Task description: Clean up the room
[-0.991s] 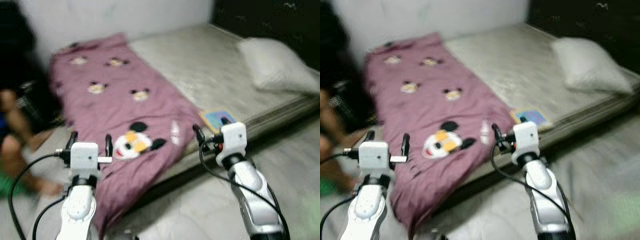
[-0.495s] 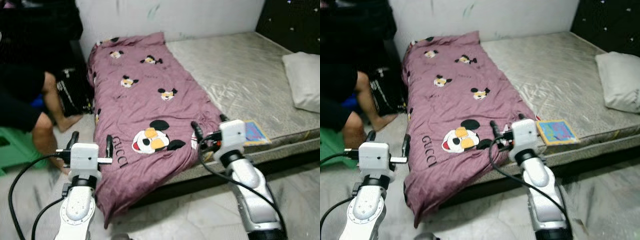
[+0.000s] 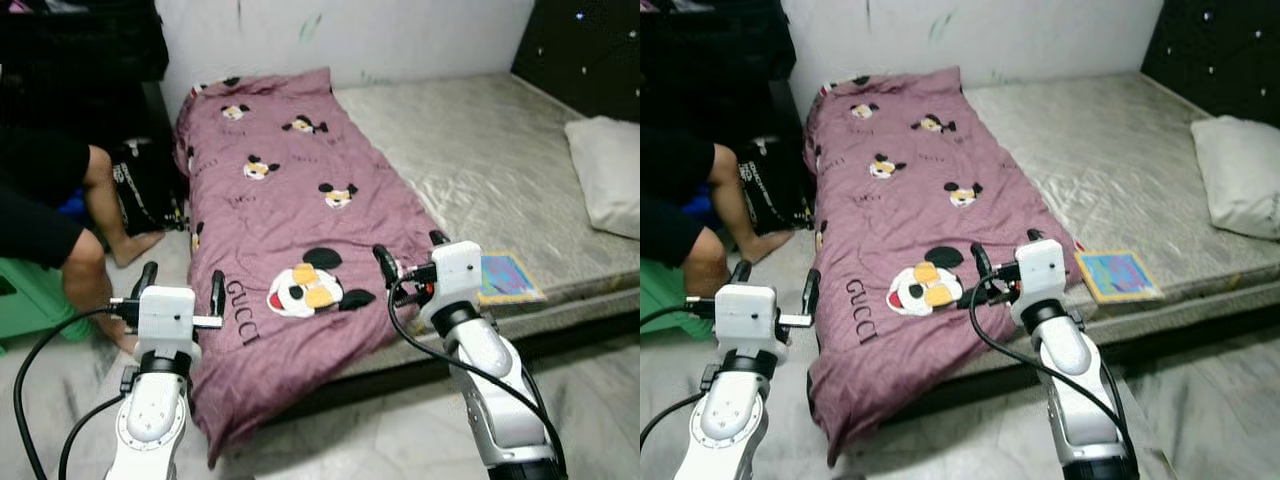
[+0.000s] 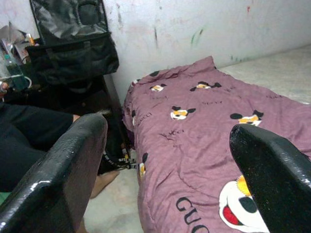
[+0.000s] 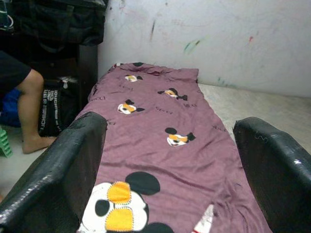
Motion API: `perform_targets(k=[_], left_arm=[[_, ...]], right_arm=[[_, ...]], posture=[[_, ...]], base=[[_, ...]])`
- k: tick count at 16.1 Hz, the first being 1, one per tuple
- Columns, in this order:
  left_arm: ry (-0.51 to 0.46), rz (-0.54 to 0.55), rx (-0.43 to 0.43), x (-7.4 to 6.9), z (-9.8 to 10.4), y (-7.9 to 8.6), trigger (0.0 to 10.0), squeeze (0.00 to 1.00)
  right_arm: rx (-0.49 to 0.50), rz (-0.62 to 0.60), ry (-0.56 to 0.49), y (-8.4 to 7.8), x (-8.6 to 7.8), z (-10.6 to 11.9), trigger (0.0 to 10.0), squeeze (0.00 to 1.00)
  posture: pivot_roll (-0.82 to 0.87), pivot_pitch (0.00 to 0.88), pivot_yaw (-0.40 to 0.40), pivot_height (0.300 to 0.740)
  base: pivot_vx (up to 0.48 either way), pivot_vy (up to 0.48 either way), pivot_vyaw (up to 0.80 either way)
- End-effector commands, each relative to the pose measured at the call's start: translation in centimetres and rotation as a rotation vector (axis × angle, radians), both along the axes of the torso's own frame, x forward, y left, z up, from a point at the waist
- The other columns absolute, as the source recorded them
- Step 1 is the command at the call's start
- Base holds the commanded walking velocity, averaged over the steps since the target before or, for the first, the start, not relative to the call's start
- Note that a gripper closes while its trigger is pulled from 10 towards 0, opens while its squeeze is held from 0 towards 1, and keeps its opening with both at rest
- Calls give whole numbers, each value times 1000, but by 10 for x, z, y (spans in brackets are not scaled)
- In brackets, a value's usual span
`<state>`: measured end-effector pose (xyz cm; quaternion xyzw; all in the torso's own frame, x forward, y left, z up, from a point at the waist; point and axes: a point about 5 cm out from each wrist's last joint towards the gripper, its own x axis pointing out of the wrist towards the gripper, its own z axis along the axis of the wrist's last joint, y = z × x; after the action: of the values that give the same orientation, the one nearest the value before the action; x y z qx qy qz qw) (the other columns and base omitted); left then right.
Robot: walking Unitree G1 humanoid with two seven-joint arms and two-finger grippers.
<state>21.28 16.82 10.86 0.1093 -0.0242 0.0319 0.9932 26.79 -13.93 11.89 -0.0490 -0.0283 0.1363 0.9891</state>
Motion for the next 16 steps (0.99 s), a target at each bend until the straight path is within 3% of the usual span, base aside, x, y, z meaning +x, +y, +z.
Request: perform_targets(k=[1, 6, 11, 16], left_arm=[[-10, -15, 3, 1, 3, -1, 10000, 0], [3, -17, 5, 0, 0, 0, 10000, 0], [27, 7, 14, 2, -4, 2, 10000, 0], [28, -6, 40, 1, -4, -1, 10000, 0]], right_arm=[[0, 4, -14, 1, 1, 3, 10000, 0], [-2, 2, -12, 1, -1, 3, 10000, 0], [-13, 2, -15, 1, 0, 2, 10000, 0], [-22, 5, -18, 1, 0, 2, 10000, 0]], posture=[[-44, 9, 2, 740], [-43, 16, 5, 740], [-42, 18, 4, 740], [-41, 14, 3, 740]], base=[[386, 0, 0], [344, 0, 0], [0, 0, 0], [0, 0, 800]])
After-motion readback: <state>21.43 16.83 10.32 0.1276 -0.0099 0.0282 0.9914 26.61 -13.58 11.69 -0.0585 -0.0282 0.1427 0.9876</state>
